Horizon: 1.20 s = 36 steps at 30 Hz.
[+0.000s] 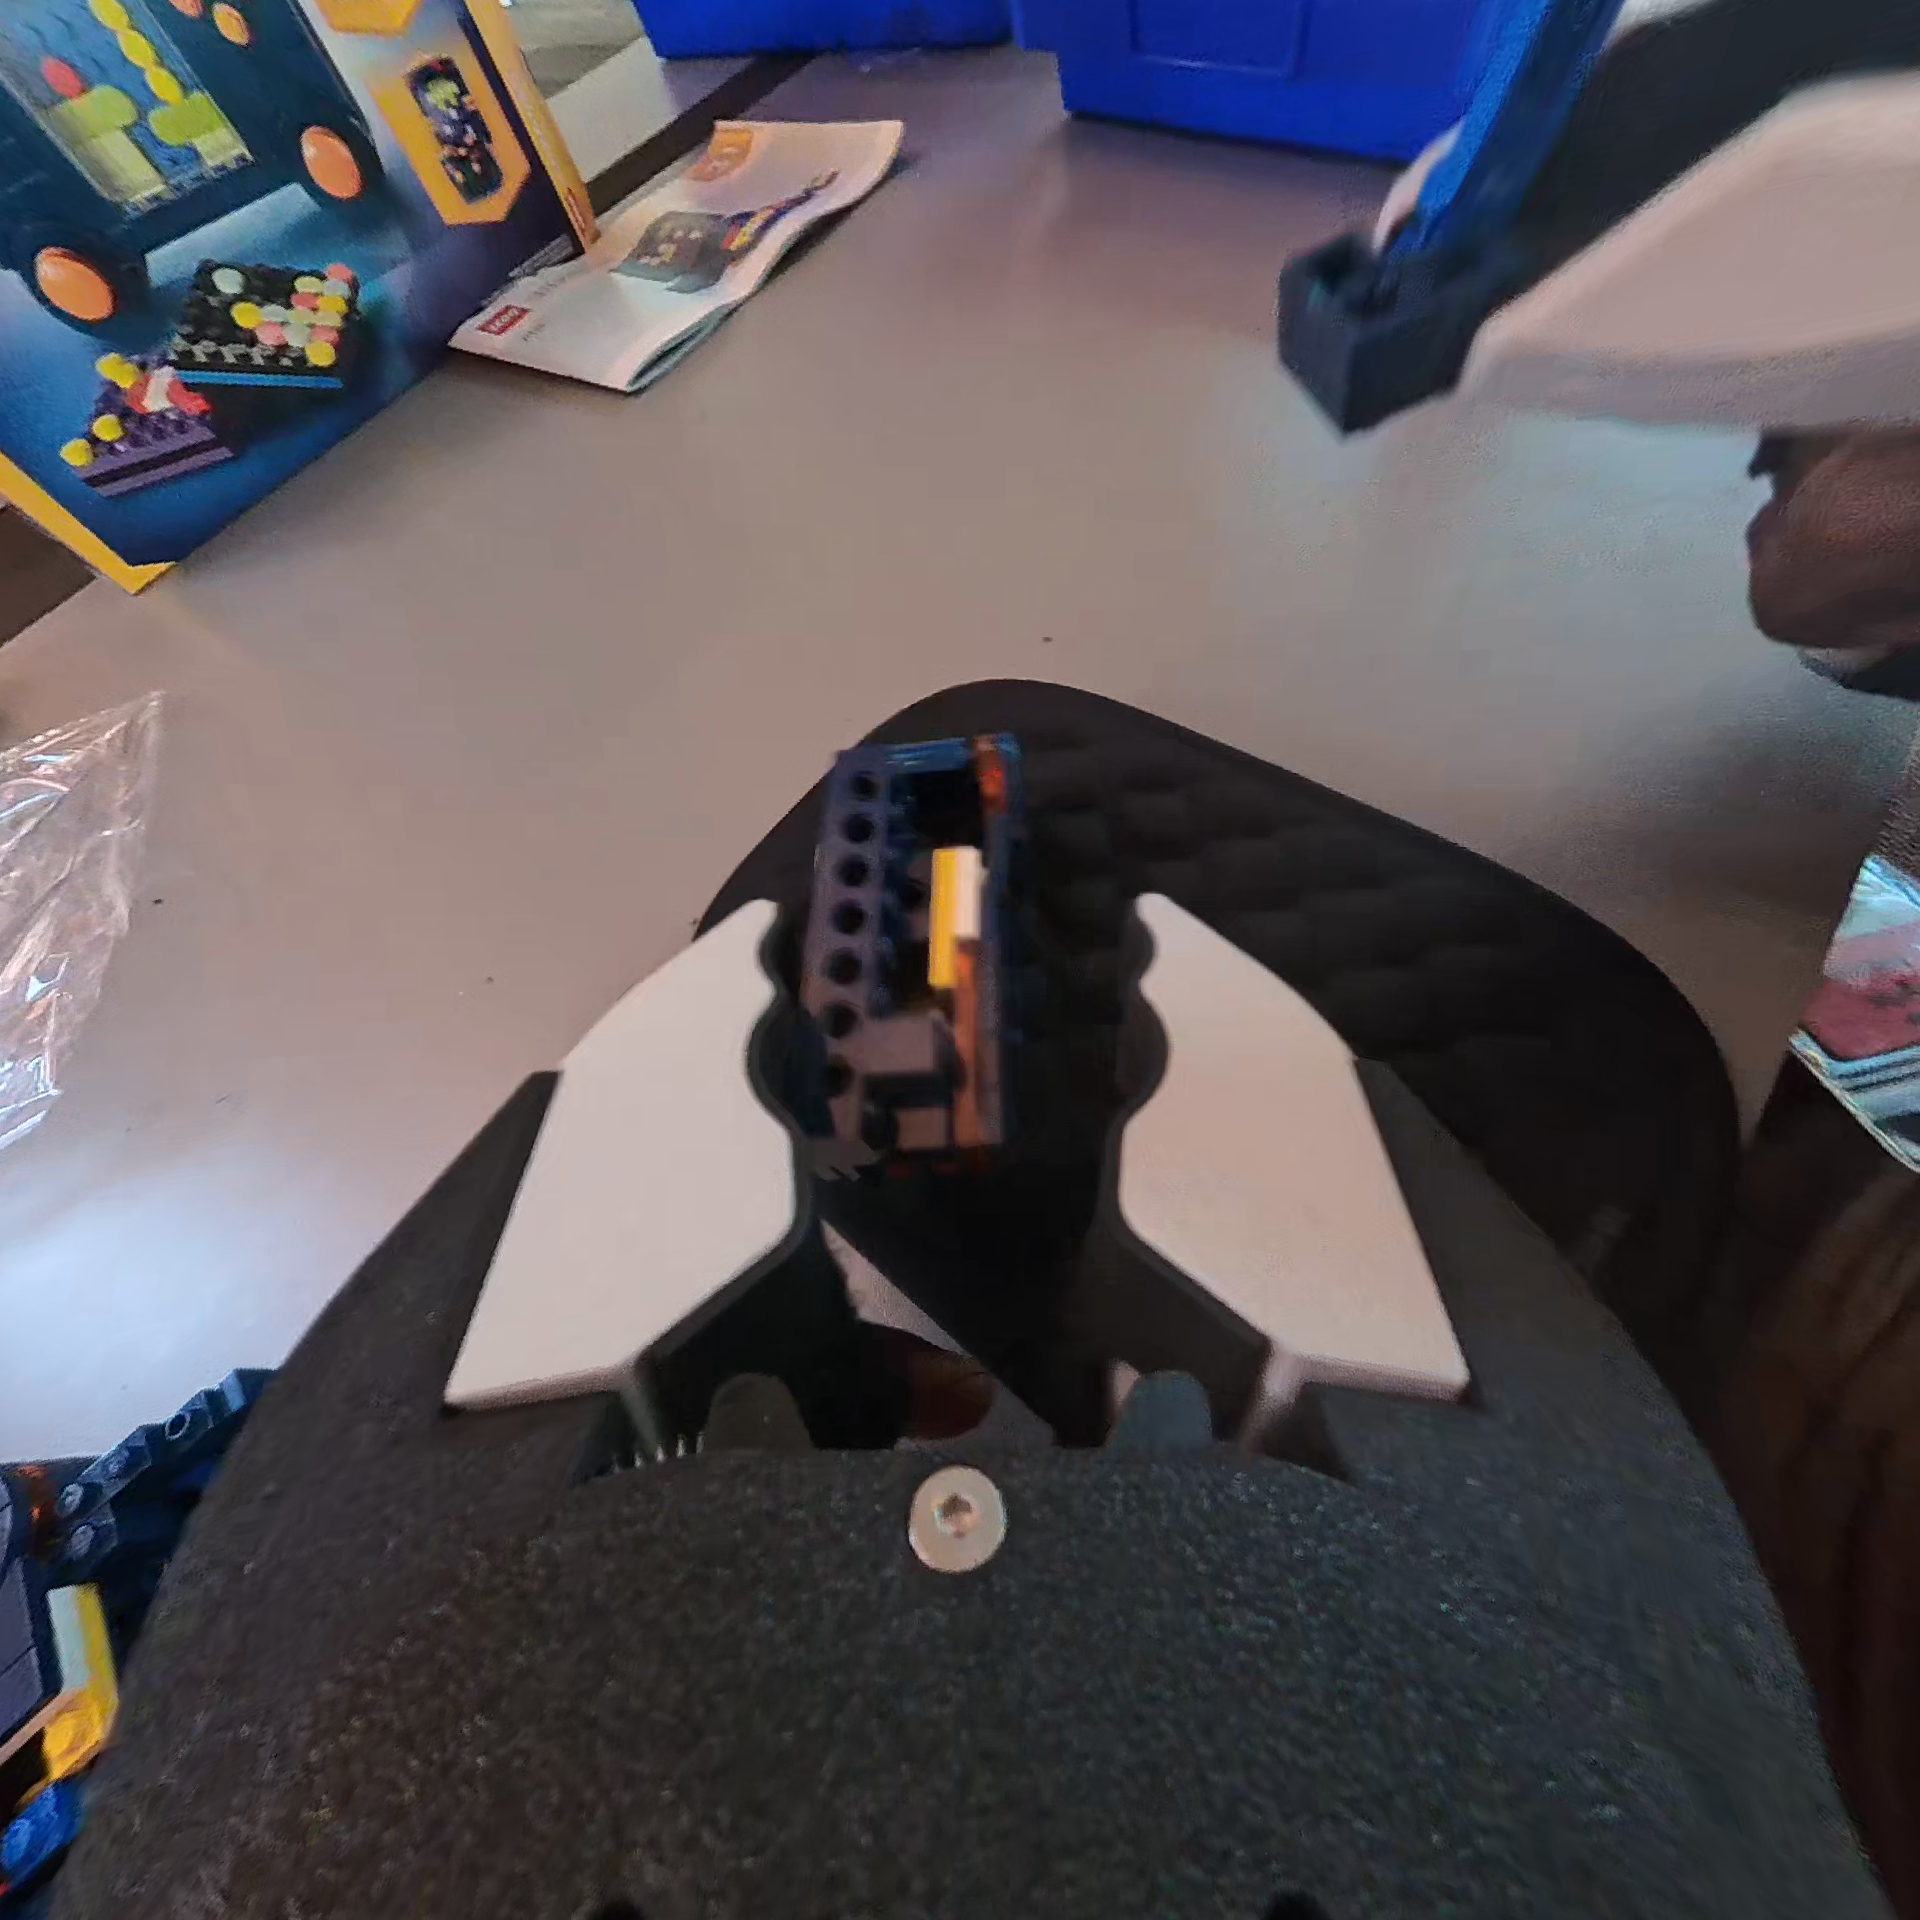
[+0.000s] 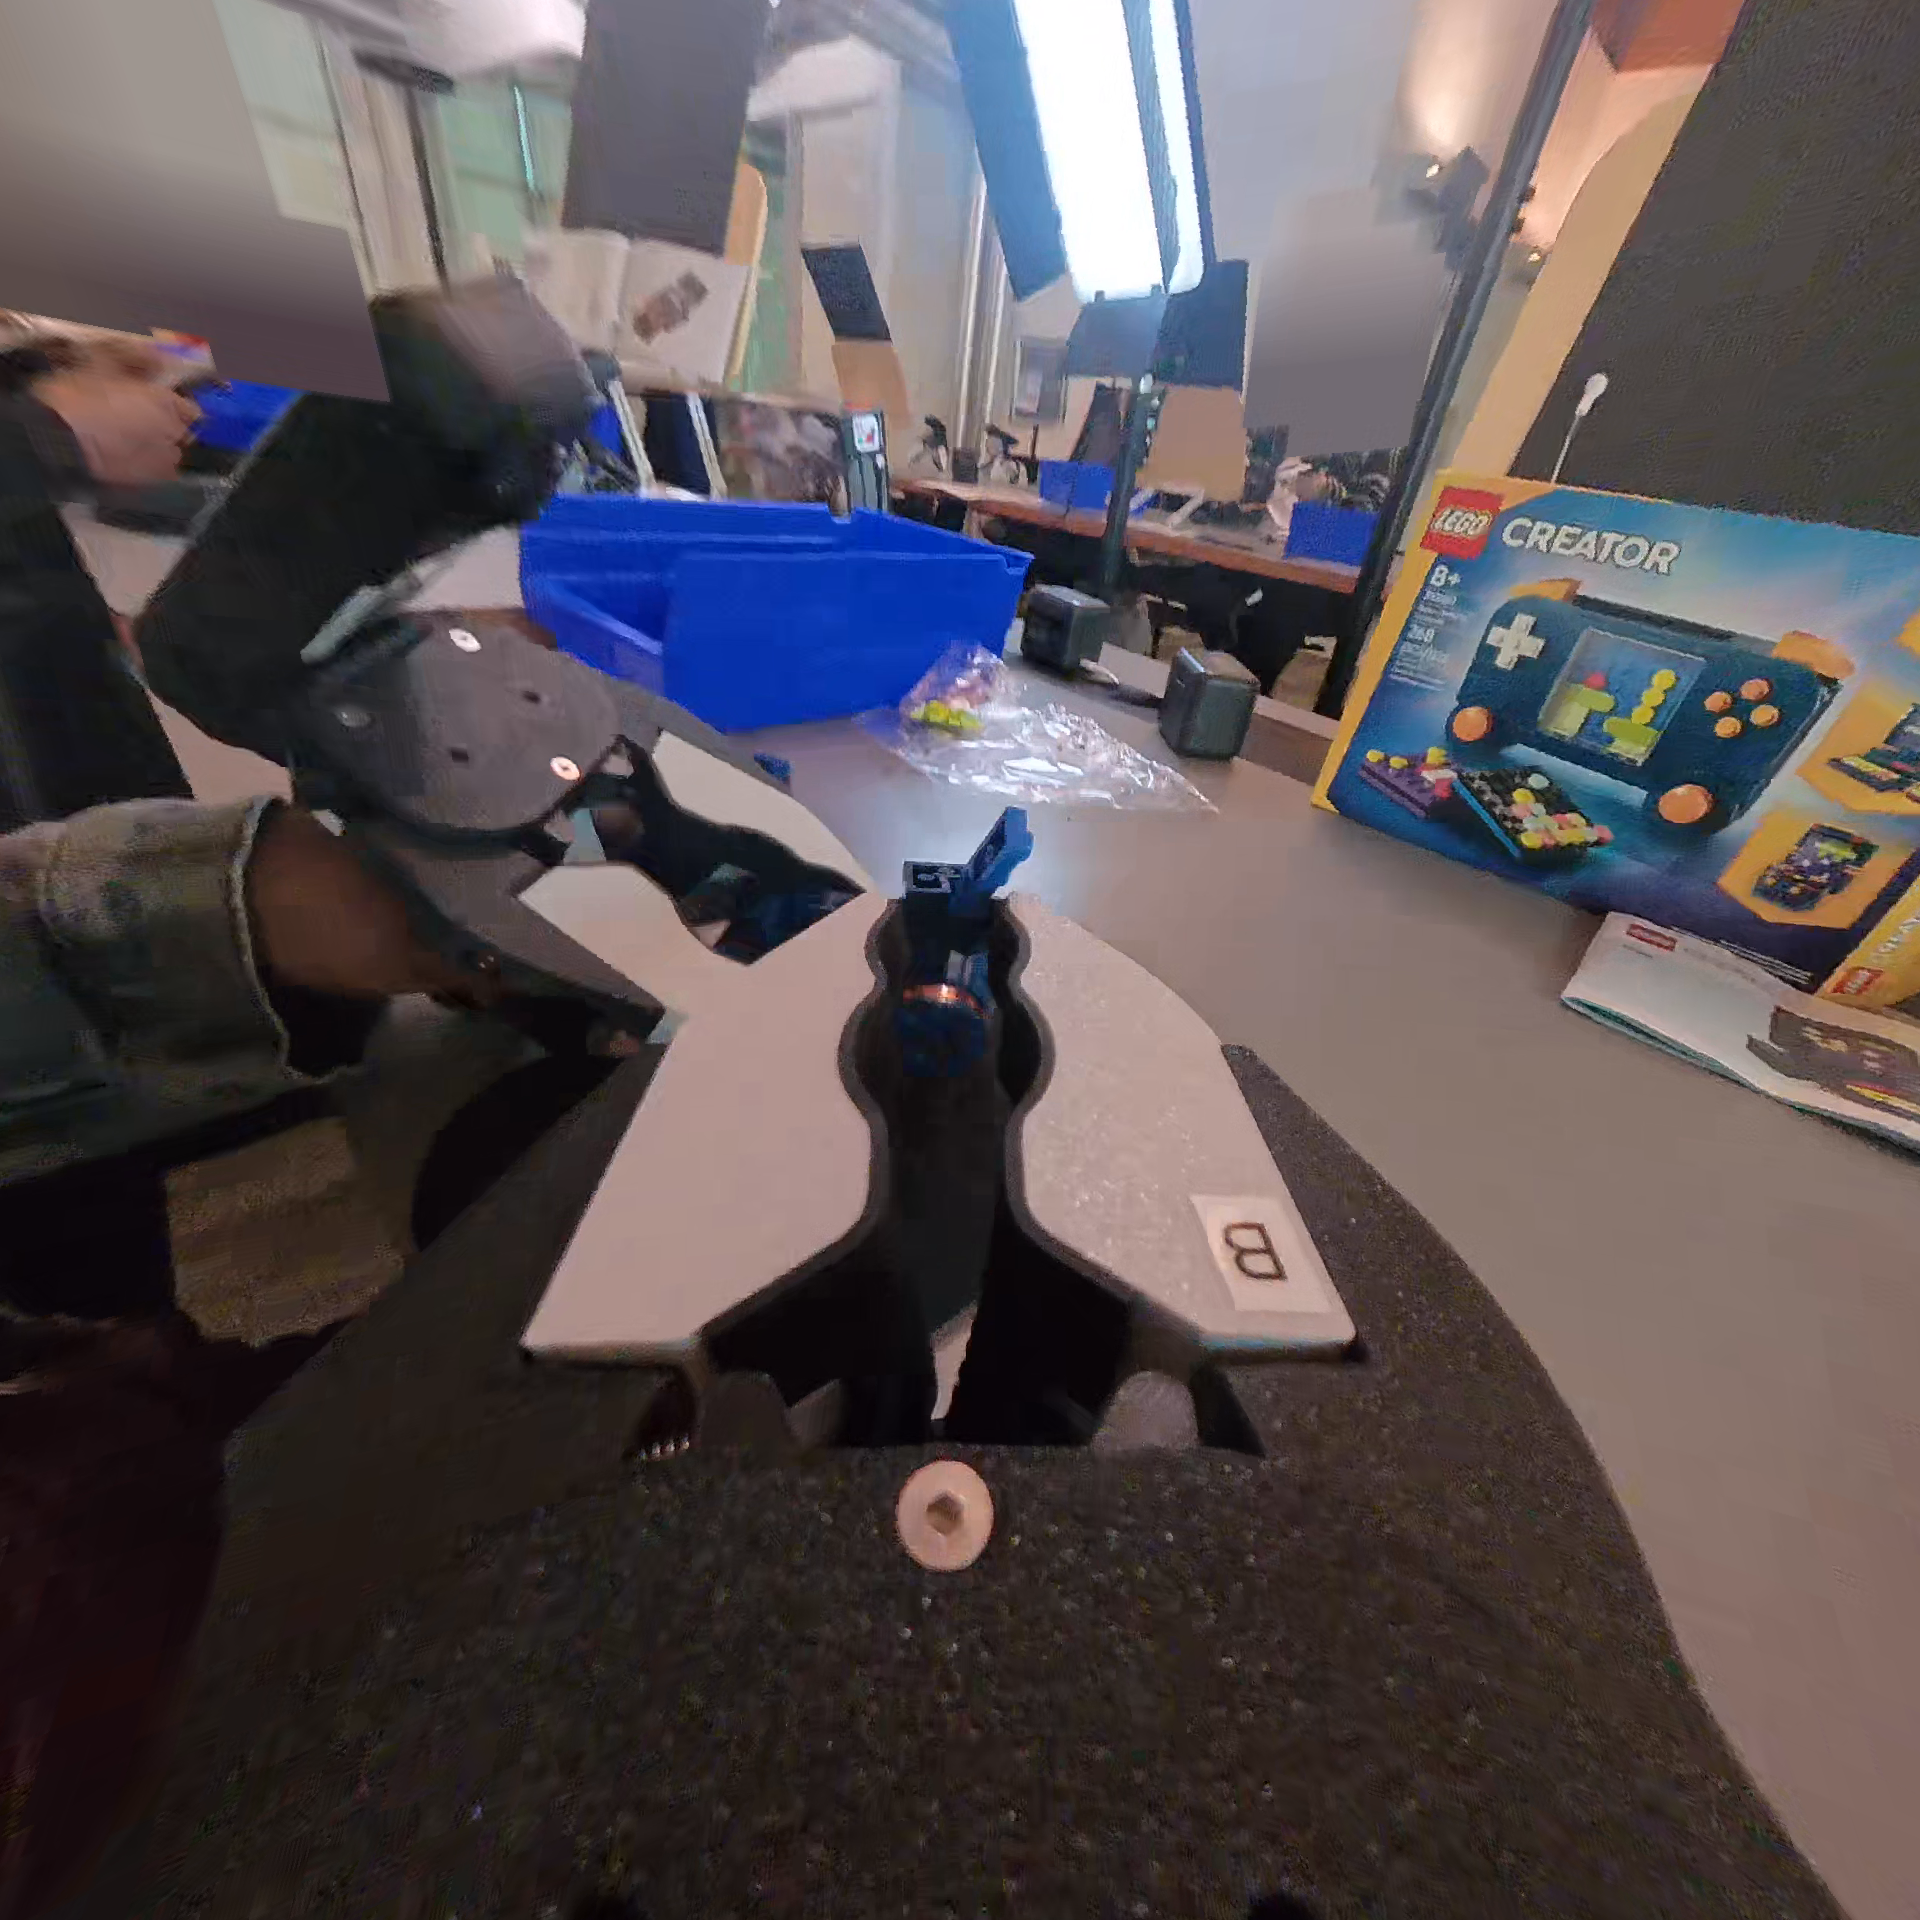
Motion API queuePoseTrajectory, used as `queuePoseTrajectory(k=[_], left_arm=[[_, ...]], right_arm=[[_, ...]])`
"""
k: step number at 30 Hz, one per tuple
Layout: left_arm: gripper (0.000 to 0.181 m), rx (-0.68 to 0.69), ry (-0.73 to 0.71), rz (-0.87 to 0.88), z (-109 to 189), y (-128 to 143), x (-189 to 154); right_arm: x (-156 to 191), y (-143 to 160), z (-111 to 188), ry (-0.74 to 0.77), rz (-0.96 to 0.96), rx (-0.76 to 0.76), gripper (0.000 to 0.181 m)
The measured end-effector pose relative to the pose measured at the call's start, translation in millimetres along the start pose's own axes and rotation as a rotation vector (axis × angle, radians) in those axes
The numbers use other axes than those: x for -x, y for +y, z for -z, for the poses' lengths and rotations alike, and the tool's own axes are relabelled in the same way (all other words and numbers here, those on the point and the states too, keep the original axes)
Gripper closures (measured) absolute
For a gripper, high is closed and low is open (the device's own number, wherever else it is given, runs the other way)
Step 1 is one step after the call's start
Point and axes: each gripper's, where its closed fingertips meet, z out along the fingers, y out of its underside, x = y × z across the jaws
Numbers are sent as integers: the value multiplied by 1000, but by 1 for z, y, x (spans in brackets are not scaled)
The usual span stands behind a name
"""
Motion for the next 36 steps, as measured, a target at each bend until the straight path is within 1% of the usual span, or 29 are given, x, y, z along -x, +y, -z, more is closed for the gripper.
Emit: queuePoseTrajectory(k=[1,2,3,4,6,8,9,11,13,15,18,20,22,24,25,26,27,28,29,31,32,33,34,35,36], left_arm=[[113,-7,14,-8,2,-2,-2],[107,-43,18,-7,7,-9,-2],[105,-100,26,-8,14,-19,-2],[105,-185,49,-26,24,-35,-4],[113,-378,61,-95,50,-67,-10],[124,-547,25,-250,76,-91,-20],[129,-585,-15,-359,83,-96,-26],[134,-566,-116,-565,85,-98,-34],[138,-504,-158,-685,78,-95,-41],[142,-485,-141,-739,74,-93,-50],[155,-484,-145,-784,73,-92,-54],[165,-480,-164,-792,73,-92,-53],[168,-480,-160,-785,75,-91,-52],[169,-501,-95,-671,76,-93,-53],[170,-544,-31,-564,80,-97,-54],[170,-602,66,-414,85,-103,-57],[170,-670,212,-235,93,-110,-62],[170,-737,385,-41,104,-118,-66],[170,-801,557,144,116,-125,-67],[170,-854,872,468,133,-132,-63],[170,-873,980,579,139,-133,-59],[170,-857,1008,651,134,-130,-56],[170,-790,917,654,115,-121,-51],[170,-721,743,579,91,-105,-41],[170,-627,563,536,68,-86,-26]], right_arm=[[3,-7,2,-46,-38,-40,165],[4,-15,5,-77,-92,-81,166],[5,-22,7,-105,-144,-115,166],[7,-28,10,-148,-196,-142,165],[7,-41,15,-198,-283,-204,166],[11,-46,17,-256,-353,-202,166],[13,-47,17,-277,-377,-191,166],[18,-48,15,-301,-399,-168,165],[24,-46,13,-321,-393,-137,165],[30,-44,10,-342,-381,-95,165],[36,-40,7,-352,-353,-44,165],[39,-38,7,-351,-331,-16,165],[40,-38,7,-352,-318,-3,165],[40,-40,7,-355,-310,-17,165],[41,-46,9,-371,-303,-56,165],[41,-54,12,-396,-305,-116,164],[41,-64,18,-426,-321,-189,159],[39,-75,24,-450,-349,-268,150],[37,-84,32,-478,-383,-341,146],[37,-98,46,-554,-431,-439,147],[37,-99,48,-563,-444,-445,148],[39,-94,46,-556,-430,-405,158],[37,-77,37,-508,-366,-295,170],[21,-47,25,-365,-249,-150,180],[-12,-13,16,-130,-129,-27,181]])
